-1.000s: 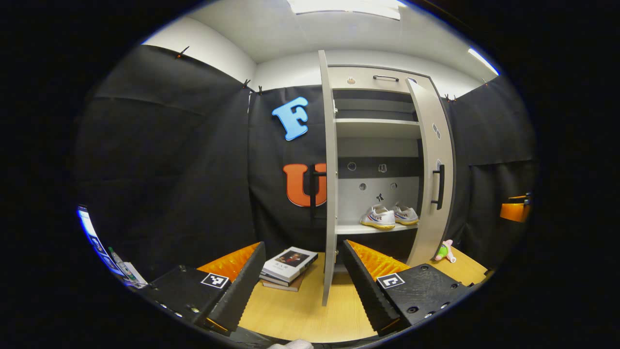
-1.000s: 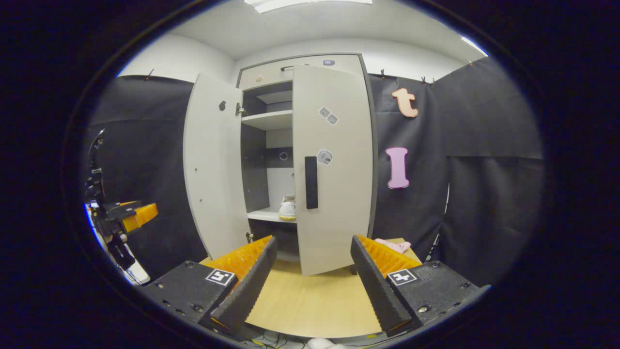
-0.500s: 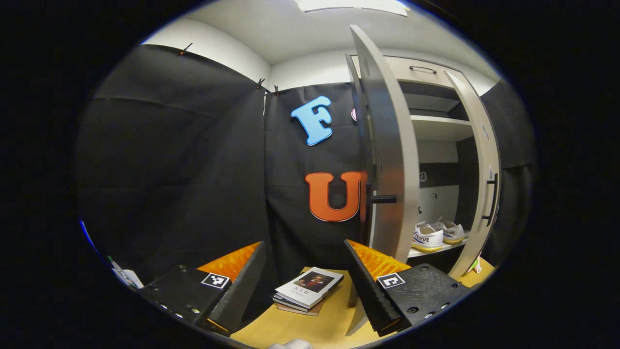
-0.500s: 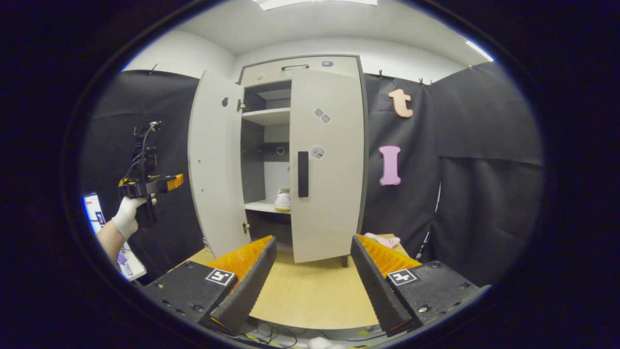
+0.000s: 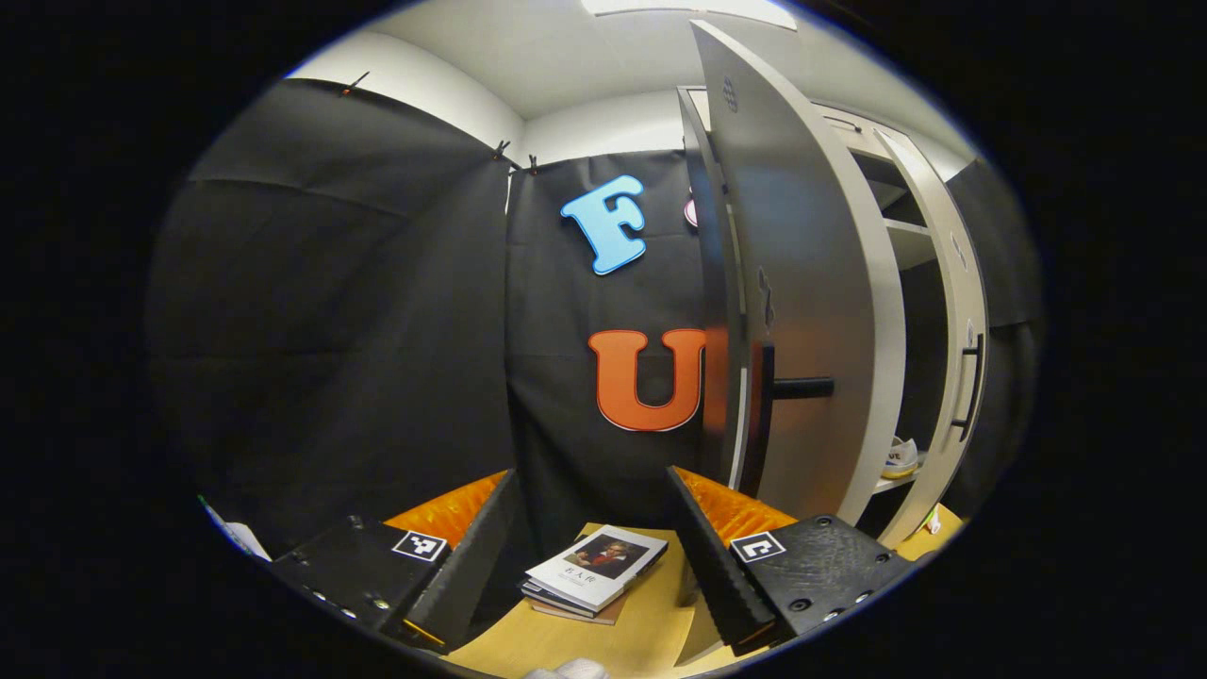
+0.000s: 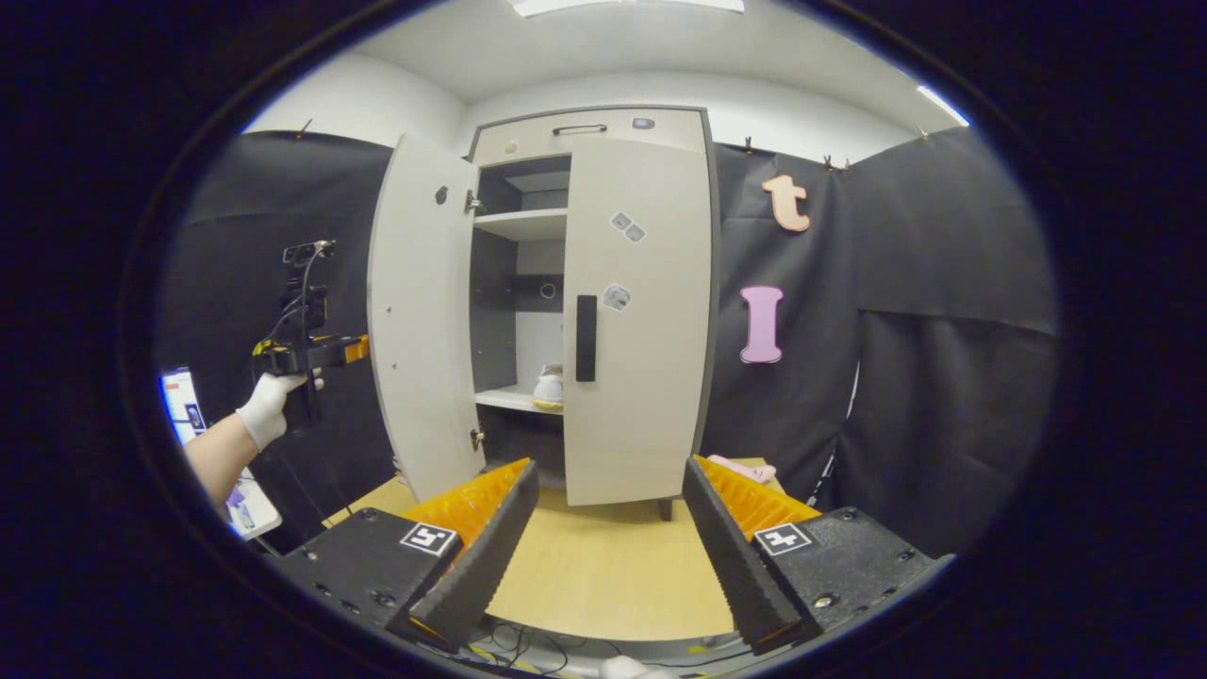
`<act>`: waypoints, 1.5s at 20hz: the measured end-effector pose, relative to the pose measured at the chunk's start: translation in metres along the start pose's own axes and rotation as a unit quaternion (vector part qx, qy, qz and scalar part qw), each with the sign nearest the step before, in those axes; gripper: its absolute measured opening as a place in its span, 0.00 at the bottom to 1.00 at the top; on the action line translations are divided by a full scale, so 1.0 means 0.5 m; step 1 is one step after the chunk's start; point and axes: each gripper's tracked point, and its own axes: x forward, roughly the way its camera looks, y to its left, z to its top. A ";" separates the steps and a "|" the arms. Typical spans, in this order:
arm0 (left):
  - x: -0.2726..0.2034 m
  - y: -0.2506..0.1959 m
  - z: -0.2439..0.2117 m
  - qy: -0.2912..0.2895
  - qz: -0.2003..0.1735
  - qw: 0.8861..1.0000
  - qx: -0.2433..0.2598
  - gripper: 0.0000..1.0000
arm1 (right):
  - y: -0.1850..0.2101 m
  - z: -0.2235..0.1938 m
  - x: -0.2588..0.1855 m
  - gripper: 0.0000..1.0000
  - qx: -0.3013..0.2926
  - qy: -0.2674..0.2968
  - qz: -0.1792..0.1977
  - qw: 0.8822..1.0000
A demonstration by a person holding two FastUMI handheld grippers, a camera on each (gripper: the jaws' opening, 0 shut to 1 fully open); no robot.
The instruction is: Grab one shoe with the right hand and put it into the shoe cabinet, grab the other shoe with the left hand and put it into the shoe cabinet; then close the right door with the right hand and the left door with the left hand.
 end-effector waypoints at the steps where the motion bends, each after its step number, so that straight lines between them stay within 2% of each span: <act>1: -0.001 -0.005 0.000 0.000 -0.004 1.000 0.002 0.93 | 0.003 0.004 0.002 0.99 0.000 -0.001 0.005 1.000; 9: -0.023 -0.069 0.004 0.002 -0.026 1.000 -0.002 0.91 | -0.008 0.007 0.017 1.00 0.004 -0.003 0.013 1.000; 17: -0.040 -0.237 0.006 0.000 -0.092 0.996 -0.016 0.92 | -0.028 0.012 0.028 1.00 -0.002 -0.004 0.009 1.000; 23: -0.013 -0.389 0.010 0.006 -0.138 0.990 -0.017 0.93 | -0.054 0.016 0.026 1.00 -0.002 -0.008 -0.002 1.000; 26: -0.010 -0.421 0.007 0.015 -0.136 0.990 -0.017 0.96 | -0.073 0.023 0.027 1.00 -0.001 -0.014 -0.006 1.000; 27: -0.013 -0.415 0.008 0.013 -0.130 0.991 -0.011 1.00 | -0.080 0.025 0.029 0.99 -0.001 -0.017 -0.009 1.000; 28: -0.018 -0.416 0.003 0.016 -0.132 0.991 -0.007 0.94 | -0.085 0.026 0.032 0.99 0.002 -0.020 -0.010 1.000; 30: -0.040 -0.402 -0.001 0.017 -0.128 0.992 -0.001 0.95 | -0.087 0.023 0.034 0.99 0.010 -0.020 -0.009 1.000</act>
